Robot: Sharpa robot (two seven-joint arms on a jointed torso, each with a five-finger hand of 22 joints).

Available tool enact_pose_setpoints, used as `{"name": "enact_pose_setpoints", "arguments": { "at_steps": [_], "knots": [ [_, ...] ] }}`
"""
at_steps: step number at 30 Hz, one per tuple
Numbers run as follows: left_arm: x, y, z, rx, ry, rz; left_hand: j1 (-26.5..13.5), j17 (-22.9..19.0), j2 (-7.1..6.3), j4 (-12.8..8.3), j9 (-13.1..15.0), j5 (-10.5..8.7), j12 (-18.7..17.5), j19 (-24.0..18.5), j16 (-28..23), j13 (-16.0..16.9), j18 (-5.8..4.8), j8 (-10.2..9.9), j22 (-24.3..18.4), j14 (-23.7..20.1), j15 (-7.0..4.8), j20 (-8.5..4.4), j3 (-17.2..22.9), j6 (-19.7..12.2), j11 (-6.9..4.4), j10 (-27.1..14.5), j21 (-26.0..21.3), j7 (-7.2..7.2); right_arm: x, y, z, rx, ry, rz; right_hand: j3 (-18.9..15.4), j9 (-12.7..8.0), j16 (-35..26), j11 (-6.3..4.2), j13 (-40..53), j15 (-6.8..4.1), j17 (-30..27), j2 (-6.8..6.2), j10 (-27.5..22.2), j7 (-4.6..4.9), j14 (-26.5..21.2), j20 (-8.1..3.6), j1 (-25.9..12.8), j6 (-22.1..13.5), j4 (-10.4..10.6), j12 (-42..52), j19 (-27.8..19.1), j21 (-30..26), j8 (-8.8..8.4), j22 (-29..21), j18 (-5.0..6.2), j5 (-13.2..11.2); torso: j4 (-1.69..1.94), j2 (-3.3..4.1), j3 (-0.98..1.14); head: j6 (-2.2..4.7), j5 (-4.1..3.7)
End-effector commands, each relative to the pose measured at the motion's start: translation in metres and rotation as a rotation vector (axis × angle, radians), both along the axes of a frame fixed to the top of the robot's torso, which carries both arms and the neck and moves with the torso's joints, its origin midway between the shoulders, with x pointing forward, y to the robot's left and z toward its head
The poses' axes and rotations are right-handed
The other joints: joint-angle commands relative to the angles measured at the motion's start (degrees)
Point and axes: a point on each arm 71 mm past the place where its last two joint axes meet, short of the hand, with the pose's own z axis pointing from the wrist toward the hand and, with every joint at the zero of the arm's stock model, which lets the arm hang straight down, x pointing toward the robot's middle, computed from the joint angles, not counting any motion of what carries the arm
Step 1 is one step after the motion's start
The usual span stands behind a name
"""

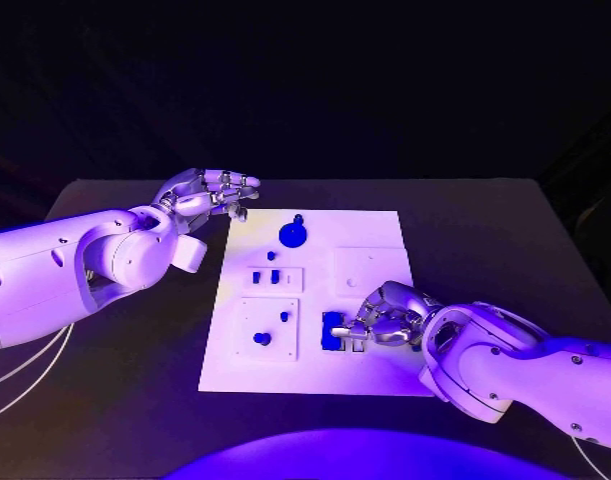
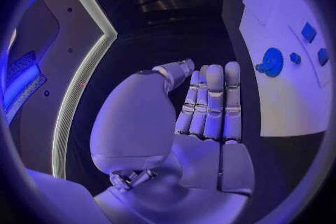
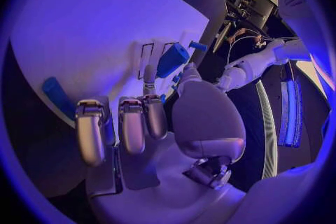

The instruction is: Assemble the parts on the task board

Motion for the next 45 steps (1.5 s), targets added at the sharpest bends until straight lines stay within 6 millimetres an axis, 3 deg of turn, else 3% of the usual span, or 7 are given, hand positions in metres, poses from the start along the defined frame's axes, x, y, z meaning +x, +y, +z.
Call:
{"name": "enact_pose_setpoints", "arguments": {
  "at_steps": [1, 4, 10, 23, 28, 45],
  "knots": [
    [-0.0006, -0.0018, 0.0007, -0.012, 0.002, -0.013, -0.19, -0.05, 0.52, 0.26, -0.02, 0.26, 0.27, 0.37, -0.31, 0.08, 0.37, 0.05, -0.05, -0.23, 0.29, 0.12, 0.20, -0.25, -0.03, -0.42, -0.33, -0.05, -0.0031, 0.0040, 0.0050, 0.047, -0.043, 0.064, 0.98, -0.13, 0.39, -0.18, 11.16, -0.07, 12.66, -0.02, 2.93, -0.23, 5.37, -0.12, 3.22, 0.00, -0.04, 0.56, 6.00, 0.26, 0.36, 15.06, -0.81, -0.29, -0.05, -0.03, 0.02, 0.02, 0.15],
    [-0.0005, -0.0016, 0.0006, -0.011, 0.003, -0.013, -0.19, -0.05, 0.52, 0.26, -0.02, 0.26, 0.27, 0.37, -0.31, 0.08, 0.37, 0.05, -0.05, -0.23, 0.29, 0.12, 0.20, -0.25, -0.03, -0.42, -0.33, -0.05, -0.0050, 0.0043, 0.0065, 0.060, -0.045, 0.083, 3.84, -0.34, 0.54, -0.36, 11.67, -0.23, 13.00, -0.47, 3.33, -0.42, 5.44, -0.27, 6.86, 0.32, -0.10, 1.30, 6.00, 0.26, 0.56, 15.06, -0.81, -0.28, -0.05, -0.07, 0.01, -0.01, 0.16],
    [-0.0004, -0.0018, 0.0002, -0.010, 0.005, -0.013, -0.19, -0.05, 0.56, 0.29, -0.03, 0.26, 0.31, 0.39, -0.32, 0.08, 0.36, 0.05, -0.08, -0.25, 0.30, 0.12, 0.23, -0.28, -0.02, -0.45, -0.38, -0.04, -0.0069, 0.0064, 0.0067, 0.065, -0.036, 0.106, 4.80, -0.54, 0.60, -0.38, 11.77, -0.24, 13.15, -1.37, 3.40, -0.44, 5.47, -0.30, 8.19, 0.37, -0.12, 1.39, 6.00, 0.26, 0.53, 15.06, -0.81, -0.28, 0.04, 0.02, 0.01, -0.01, 0.13],
    [-0.0003, -0.0018, -0.0002, -0.010, 0.005, -0.012, -0.17, -0.05, 0.66, 0.32, -0.02, 0.27, 0.37, 0.42, -0.32, 0.08, 0.36, 0.07, -0.10, -0.25, 0.31, 0.12, 0.28, -0.26, -0.03, -0.46, -0.41, -0.04, -0.0027, 0.0073, 0.0032, 0.027, -0.040, 0.089, 6.32, -0.85, 0.66, -0.45, 11.97, -0.29, 13.30, -0.65, 3.55, -0.51, 5.50, -0.35, 9.93, 0.56, -0.25, 1.65, 6.00, 0.26, 0.44, 15.06, -0.81, -0.32, 0.06, 0.00, -0.05, -0.32, 0.25],
    [-0.0003, -0.0018, -0.0003, -0.010, 0.006, -0.013, -0.17, -0.05, 0.66, 0.32, -0.02, 0.27, 0.37, 0.42, -0.32, 0.08, 0.36, 0.07, -0.10, -0.25, 0.31, 0.12, 0.28, -0.26, -0.03, -0.46, -0.41, -0.04, -0.0001, 0.0084, 0.0024, 0.000, -0.061, 0.081, 10.39, -1.61, 0.63, -0.69, 12.11, -0.51, 13.25, 0.16, 3.65, -0.79, 5.48, -0.52, 13.57, 0.80, -0.42, 1.75, 6.00, 0.26, -0.04, 15.06, -0.81, -0.30, 0.06, -0.01, -0.05, -0.34, 0.25],
    [-0.0006, 0.0002, -0.0005, -0.014, 0.011, -0.009, -0.17, -0.05, 0.76, 0.37, -0.01, 0.26, 0.44, 0.46, -0.32, 0.08, 0.36, 0.10, -0.14, -0.25, 0.31, 0.12, 0.31, -0.25, -0.03, -0.48, -0.46, -0.04, -0.0006, 0.0038, 0.0047, -0.012, -0.103, 0.075, 12.12, -2.05, 0.64, -0.83, 12.28, -0.62, 13.28, -0.51, 3.78, -0.91, 5.49, -0.63, 15.75, 1.05, -0.73, 1.97, 6.00, 0.26, -0.28, 15.06, -0.81, -0.35, -0.03, 0.01, 0.00, -0.45, 0.45]
  ]
}}
